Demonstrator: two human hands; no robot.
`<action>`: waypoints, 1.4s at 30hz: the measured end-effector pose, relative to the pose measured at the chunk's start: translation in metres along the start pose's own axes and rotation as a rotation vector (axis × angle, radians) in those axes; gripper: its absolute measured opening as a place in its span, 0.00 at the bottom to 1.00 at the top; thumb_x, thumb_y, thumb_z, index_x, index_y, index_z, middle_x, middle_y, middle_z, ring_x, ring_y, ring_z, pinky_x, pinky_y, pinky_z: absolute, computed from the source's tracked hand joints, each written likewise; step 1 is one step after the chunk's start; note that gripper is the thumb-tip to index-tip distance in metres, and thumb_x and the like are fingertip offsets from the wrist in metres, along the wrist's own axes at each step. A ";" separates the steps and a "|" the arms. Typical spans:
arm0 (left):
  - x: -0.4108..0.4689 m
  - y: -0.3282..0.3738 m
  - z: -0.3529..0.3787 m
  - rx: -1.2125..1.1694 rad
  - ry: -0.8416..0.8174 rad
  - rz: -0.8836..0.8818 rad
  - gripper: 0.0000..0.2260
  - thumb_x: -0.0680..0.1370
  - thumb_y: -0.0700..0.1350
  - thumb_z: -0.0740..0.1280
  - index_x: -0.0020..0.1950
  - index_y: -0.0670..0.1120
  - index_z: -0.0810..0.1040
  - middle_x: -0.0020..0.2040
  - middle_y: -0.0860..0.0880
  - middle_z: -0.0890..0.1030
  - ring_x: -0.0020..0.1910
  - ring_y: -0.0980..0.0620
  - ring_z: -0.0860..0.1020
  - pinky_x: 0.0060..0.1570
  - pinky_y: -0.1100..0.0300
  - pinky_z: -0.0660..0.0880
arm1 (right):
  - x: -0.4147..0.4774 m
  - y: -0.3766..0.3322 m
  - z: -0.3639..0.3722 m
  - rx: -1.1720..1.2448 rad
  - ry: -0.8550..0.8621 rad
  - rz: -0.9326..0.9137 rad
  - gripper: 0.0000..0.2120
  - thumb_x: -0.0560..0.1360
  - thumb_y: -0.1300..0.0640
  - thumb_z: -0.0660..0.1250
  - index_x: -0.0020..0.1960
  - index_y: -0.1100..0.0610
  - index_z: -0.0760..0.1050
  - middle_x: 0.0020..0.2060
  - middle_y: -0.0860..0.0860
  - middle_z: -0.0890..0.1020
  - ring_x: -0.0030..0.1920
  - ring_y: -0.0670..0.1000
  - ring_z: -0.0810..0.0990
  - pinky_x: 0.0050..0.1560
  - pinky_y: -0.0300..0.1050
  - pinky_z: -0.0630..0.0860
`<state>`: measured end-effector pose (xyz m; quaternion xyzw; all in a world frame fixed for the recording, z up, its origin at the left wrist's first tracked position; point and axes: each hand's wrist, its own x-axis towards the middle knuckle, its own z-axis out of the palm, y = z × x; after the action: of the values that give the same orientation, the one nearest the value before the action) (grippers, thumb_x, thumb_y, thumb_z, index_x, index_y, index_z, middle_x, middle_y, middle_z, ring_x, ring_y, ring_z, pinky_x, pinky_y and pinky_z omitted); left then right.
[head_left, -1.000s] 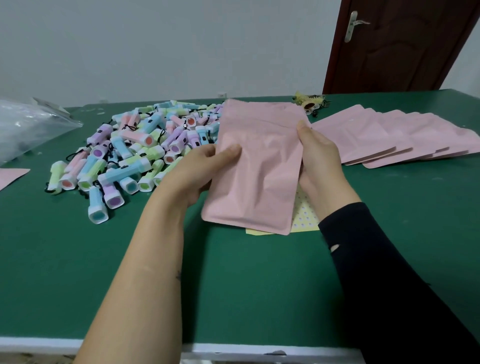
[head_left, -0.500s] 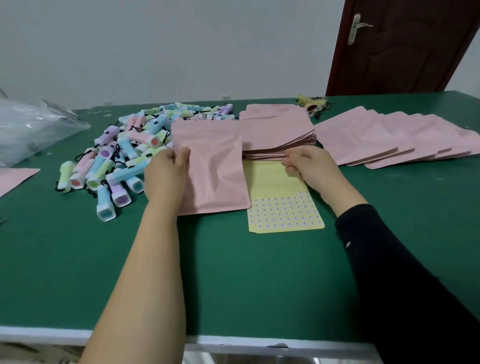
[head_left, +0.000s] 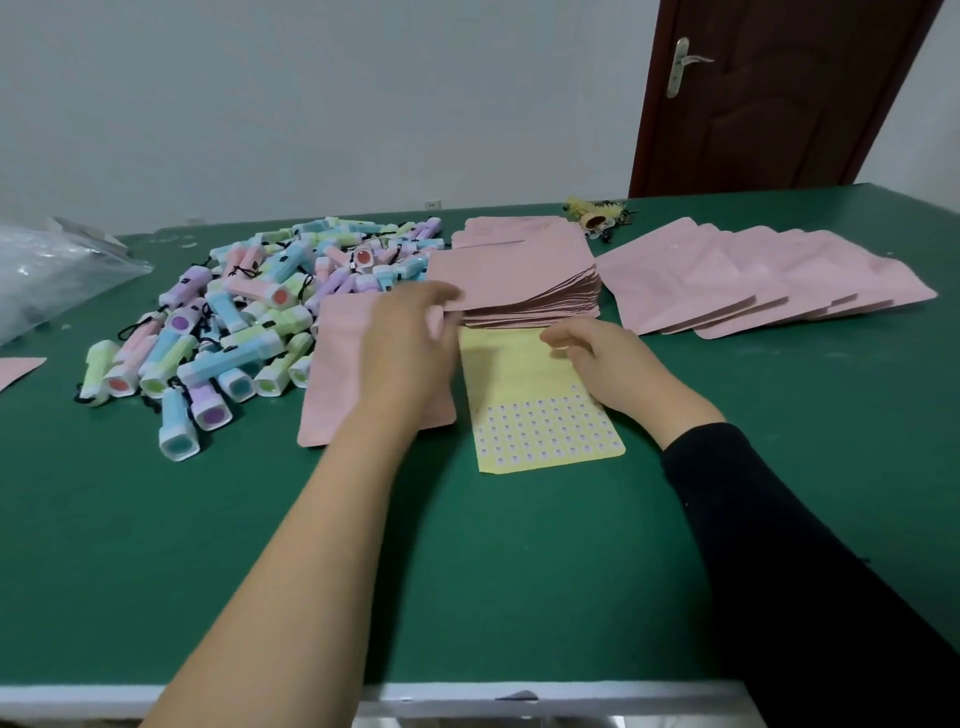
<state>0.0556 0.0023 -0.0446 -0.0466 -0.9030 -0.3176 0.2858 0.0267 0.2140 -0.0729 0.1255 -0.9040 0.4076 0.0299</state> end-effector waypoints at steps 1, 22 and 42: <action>-0.007 0.014 0.013 0.019 -0.163 0.095 0.13 0.80 0.48 0.66 0.64 0.49 0.79 0.63 0.52 0.79 0.65 0.50 0.72 0.66 0.54 0.67 | -0.002 0.002 -0.004 -0.013 0.006 0.002 0.19 0.80 0.67 0.54 0.62 0.52 0.77 0.58 0.44 0.80 0.56 0.40 0.77 0.51 0.33 0.71; -0.028 0.027 0.054 0.130 -0.551 -0.027 0.23 0.77 0.59 0.67 0.70 0.54 0.73 0.68 0.55 0.75 0.68 0.53 0.71 0.68 0.51 0.65 | -0.011 0.007 -0.012 -0.181 -0.016 0.023 0.07 0.73 0.56 0.72 0.47 0.46 0.78 0.45 0.42 0.79 0.49 0.45 0.77 0.50 0.41 0.72; -0.027 0.024 0.057 0.140 -0.521 0.008 0.20 0.78 0.59 0.66 0.67 0.54 0.75 0.64 0.55 0.77 0.65 0.52 0.72 0.64 0.51 0.67 | -0.010 0.009 -0.012 -0.166 0.003 -0.014 0.13 0.73 0.58 0.71 0.37 0.43 0.73 0.37 0.40 0.77 0.35 0.40 0.72 0.35 0.36 0.65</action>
<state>0.0569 0.0584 -0.0829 -0.1103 -0.9656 -0.2305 0.0473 0.0336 0.2302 -0.0732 0.1282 -0.9337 0.3312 0.0445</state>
